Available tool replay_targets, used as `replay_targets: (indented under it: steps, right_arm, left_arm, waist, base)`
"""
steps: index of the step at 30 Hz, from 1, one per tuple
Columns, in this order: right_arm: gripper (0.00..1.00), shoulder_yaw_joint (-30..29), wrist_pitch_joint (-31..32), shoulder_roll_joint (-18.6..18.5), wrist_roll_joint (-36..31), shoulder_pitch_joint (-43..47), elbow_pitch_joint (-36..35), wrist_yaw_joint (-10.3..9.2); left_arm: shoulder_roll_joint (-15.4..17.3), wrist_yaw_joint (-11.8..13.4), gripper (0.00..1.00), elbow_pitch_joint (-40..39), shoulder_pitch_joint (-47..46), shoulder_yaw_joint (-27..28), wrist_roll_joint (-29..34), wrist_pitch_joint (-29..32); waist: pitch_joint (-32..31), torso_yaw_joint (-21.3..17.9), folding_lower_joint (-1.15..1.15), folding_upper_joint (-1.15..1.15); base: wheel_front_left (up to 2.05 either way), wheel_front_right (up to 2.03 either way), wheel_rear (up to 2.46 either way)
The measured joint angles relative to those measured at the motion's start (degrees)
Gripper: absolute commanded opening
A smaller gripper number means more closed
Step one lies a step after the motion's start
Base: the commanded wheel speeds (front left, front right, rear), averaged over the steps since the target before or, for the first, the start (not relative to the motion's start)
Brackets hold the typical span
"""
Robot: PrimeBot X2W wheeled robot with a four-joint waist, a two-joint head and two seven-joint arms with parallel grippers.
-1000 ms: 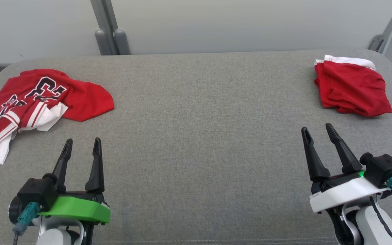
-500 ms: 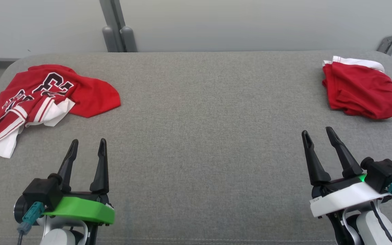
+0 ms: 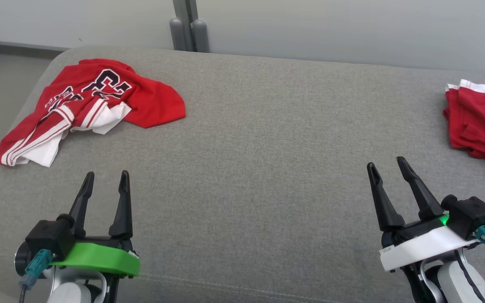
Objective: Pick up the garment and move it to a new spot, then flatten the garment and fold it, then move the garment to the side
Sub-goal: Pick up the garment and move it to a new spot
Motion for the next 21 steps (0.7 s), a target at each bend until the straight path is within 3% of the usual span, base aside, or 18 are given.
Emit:
replay_targets:
  steps: [5,14,21]
  right_arm:
    - [1.00,1.4,0.0,-0.3,-1.0,-0.2,0.0,0.41]
    - [1.00,3.1,0.0,-1.7,-1.7,-3.8,-0.1,1.03]
    - [1.00,4.2,0.0,-2.8,-2.8,-8.9,-1.4,1.59]
  left_arm:
    - [0.2,0.0,1.00,-0.3,-1.0,1.4,0.1,0.0]
    - [4.8,0.2,1.00,-1.1,-8.4,5.1,1.3,0.6]
    - [6.2,0.2,1.00,1.2,-16.5,8.4,-3.1,4.5]
  waist:
    - [0.8,2.4,0.00,0.00]
    - [4.7,4.1,0.00,0.00]
    - [8.6,4.3,0.00,0.00]
  base:
    - [0.00,0.00,0.00]
    - [0.00,0.00,0.00]
    - [0.00,0.00,0.00]
